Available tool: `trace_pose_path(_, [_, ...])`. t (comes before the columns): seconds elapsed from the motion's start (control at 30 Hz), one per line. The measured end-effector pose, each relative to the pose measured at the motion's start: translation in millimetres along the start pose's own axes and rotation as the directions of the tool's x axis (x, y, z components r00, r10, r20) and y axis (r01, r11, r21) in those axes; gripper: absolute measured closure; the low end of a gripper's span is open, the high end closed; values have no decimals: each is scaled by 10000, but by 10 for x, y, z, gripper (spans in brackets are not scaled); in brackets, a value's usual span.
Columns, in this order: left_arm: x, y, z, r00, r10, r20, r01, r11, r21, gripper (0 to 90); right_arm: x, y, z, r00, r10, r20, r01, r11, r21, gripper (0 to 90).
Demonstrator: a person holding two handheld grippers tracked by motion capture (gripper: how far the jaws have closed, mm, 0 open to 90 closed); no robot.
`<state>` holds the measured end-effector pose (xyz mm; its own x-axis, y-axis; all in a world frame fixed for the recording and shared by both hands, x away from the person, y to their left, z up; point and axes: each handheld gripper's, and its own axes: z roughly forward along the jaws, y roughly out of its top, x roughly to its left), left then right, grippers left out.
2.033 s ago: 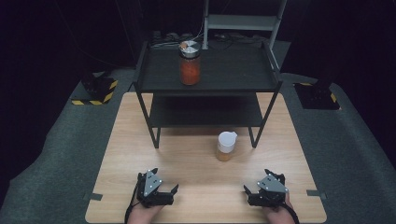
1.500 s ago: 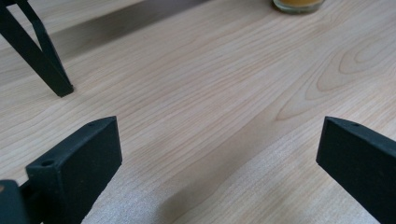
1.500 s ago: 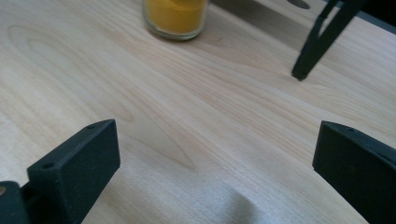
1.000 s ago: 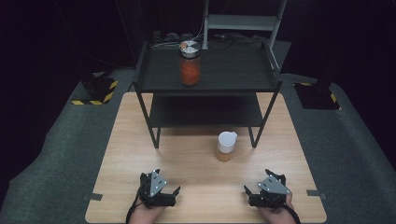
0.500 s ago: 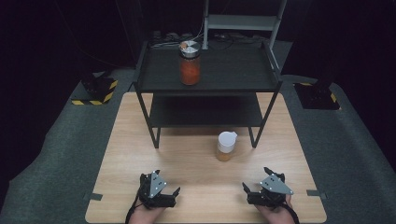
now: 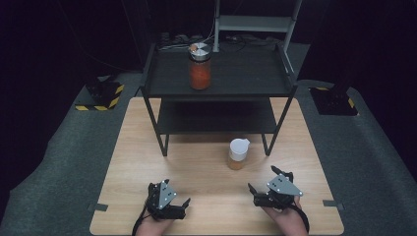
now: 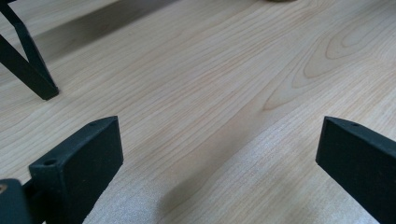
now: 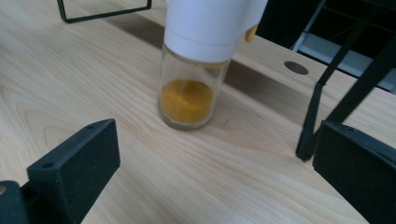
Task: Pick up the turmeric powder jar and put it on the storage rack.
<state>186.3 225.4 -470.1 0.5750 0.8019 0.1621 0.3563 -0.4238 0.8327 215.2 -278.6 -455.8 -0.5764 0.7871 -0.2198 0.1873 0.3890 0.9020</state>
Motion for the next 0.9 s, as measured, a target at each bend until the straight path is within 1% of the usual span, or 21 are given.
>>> trace_pose_path(0.03, [-1,0,0,10000,6,4,-6,10000,-1,9,-2,18,25,10000,5,4,-5,10000,-5,0])
trace_pose_path(0.1, [0,-4,-1,10000,-4,13,4,10000,-22,9,-16,46,62,9998,172,-63,-172,9998,27,0])
trace_pose_path(0.13, [2,-6,-2,10000,-13,19,13,10000,-33,9,-15,63,78,9998,174,-52,-173,9998,80,0])
trace_pose_path(0.17, [4,-7,-2,10000,-25,24,25,10000,-39,9,2,98,105,10000,74,49,-75,9997,216,0])
trace_pose_path(0.3, [6,-7,-2,10000,-17,39,17,10000,-40,9,0,166,187,9997,241,78,-244,9991,360,0])
trace_pose_path(0.5, [-4,-1,-1,9999,118,48,-118,9999,-12,9,-10,229,328,9985,536,94,-538,9980,322,0])
trace_pose_path(0.6, [3,-9,-4,9999,64,85,-63,10000,-55,9,-13,241,387,9975,707,58,-708,9973,215,0])
trace_pose_path(0.8, [3,-2,-3,9998,168,104,-168,9999,-20,9,-20,258,508,9969,782,-72,-780,9968,162,0])
trace_pose_path(0.9, [-2,-1,0,9997,246,77,-246,9997,-11,9,-20,277,592,9955,941,-75,-939,9953,241,0])
